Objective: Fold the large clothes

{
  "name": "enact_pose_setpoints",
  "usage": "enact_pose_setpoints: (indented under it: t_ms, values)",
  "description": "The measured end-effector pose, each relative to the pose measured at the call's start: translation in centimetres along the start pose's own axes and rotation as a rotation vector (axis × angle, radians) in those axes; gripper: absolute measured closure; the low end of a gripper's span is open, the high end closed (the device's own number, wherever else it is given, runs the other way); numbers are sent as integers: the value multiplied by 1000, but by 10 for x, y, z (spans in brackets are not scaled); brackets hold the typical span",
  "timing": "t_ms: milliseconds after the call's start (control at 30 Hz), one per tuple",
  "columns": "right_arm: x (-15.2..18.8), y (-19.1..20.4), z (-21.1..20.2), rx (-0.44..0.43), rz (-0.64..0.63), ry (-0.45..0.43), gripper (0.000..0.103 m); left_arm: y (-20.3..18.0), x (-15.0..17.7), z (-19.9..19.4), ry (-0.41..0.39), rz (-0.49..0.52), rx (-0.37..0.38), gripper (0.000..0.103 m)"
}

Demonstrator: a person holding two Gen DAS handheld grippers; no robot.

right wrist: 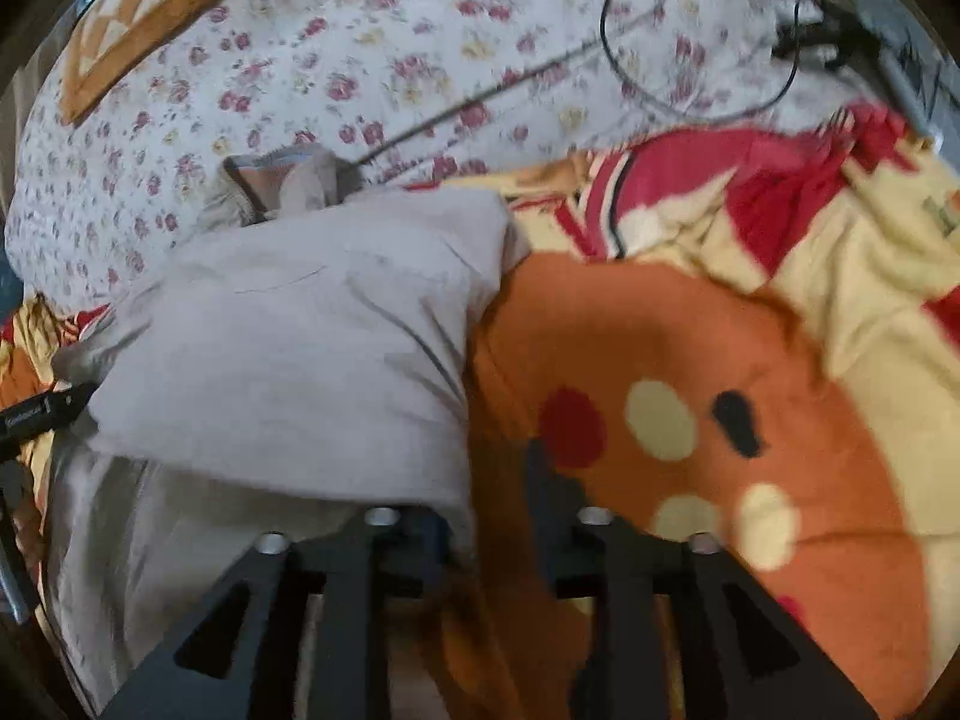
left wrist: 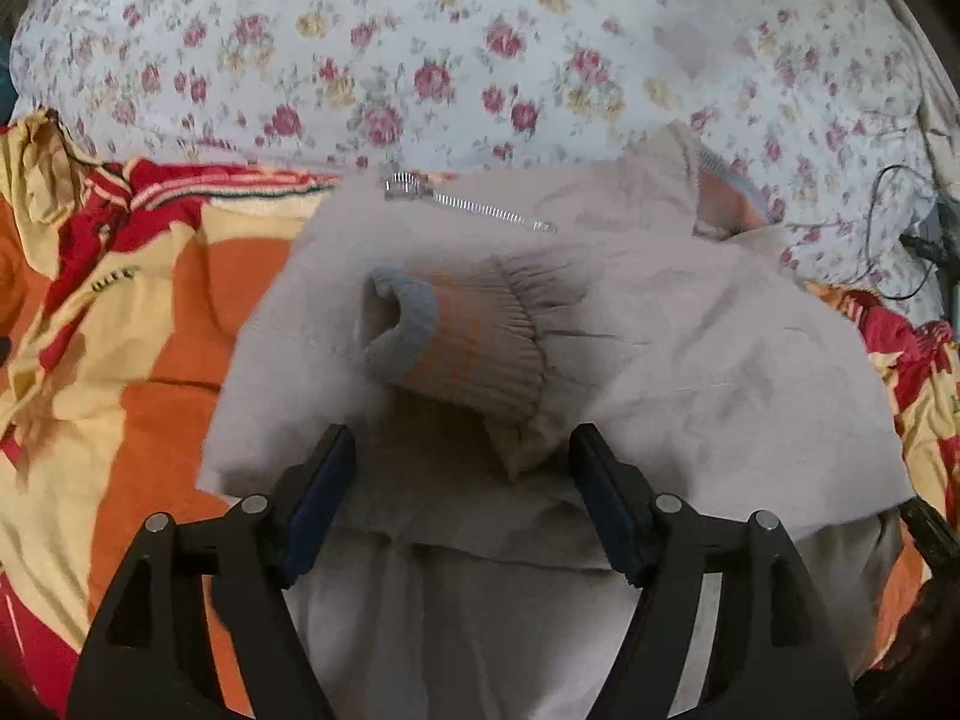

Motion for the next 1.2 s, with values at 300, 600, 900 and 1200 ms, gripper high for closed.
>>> enact_pose_setpoints:
  t_ms: [300, 600, 900, 1200]
  values:
    - [-41, 8, -48, -102, 25, -116, 53, -2, -20, 6, -54, -11, -37, 30]
    - [-43, 51, 73, 36, -102, 45, 53, 0, -12, 32, -11, 35, -105, 27]
    - [-40, 56, 0, -12, -122, -53, 51, 1, -13, 34, -13, 38, -108, 25]
    - [-25, 40, 24, 27, -109, 82, 47, -4, 9, -5, -1, 68, -78, 25]
Point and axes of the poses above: each gripper's, at about its wrist camera, not at the fingertips, and z roughly the way its jaws point, y to its left, x to its underside, the point moved 7 cm from there along z, roughly the way its jaws point, and after that the axes turned 11 degrees about x, right-handed, at the moved point
